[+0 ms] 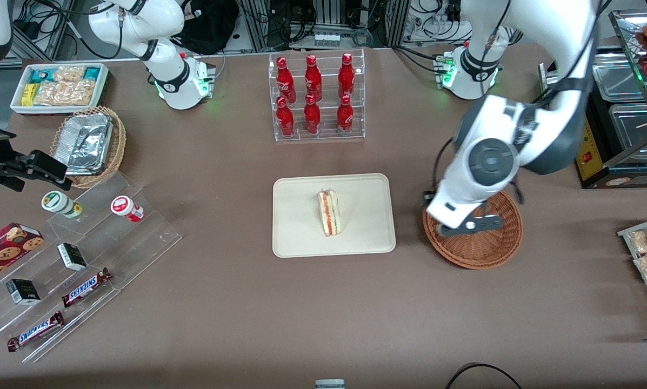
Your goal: Place sandwich from basket to tray
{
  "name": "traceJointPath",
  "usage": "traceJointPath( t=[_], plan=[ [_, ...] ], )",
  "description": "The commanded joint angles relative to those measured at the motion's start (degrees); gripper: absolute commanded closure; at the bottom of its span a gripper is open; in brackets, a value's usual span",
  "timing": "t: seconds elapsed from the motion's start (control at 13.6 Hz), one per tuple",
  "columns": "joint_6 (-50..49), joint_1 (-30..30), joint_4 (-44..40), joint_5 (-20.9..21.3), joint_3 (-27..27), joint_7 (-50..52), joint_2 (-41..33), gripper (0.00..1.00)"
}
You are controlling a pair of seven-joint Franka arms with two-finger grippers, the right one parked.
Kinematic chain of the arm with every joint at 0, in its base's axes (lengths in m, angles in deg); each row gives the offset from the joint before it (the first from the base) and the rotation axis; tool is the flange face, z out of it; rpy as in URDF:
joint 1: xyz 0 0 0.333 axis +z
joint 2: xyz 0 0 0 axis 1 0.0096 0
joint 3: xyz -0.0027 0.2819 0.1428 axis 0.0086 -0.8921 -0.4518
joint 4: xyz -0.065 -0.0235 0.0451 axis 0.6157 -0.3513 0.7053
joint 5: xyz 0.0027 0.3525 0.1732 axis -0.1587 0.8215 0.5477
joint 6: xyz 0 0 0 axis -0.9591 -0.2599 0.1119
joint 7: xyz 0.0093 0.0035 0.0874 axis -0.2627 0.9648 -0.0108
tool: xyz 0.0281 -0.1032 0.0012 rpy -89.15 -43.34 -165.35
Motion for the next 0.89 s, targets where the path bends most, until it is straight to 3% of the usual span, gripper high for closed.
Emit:
traceJointPath(
  t=[0.0, 0.22, 0.44, 0.81],
  plan=[
    [-3.4, 4.4, 3.5, 0.2, 0.7, -7.6, -5.9, 0.0],
    [-6.1, 9.2, 3.7, -1.0, 1.5, -11.1, -9.3, 0.0],
    [-9.3, 15.4, 3.4, -1.9, 5.5, -14.4, -12.8, 0.0],
    [-16.5, 17.9, 1.0, -3.2, 4.7, -20.7, -17.9, 0.0]
  ],
)
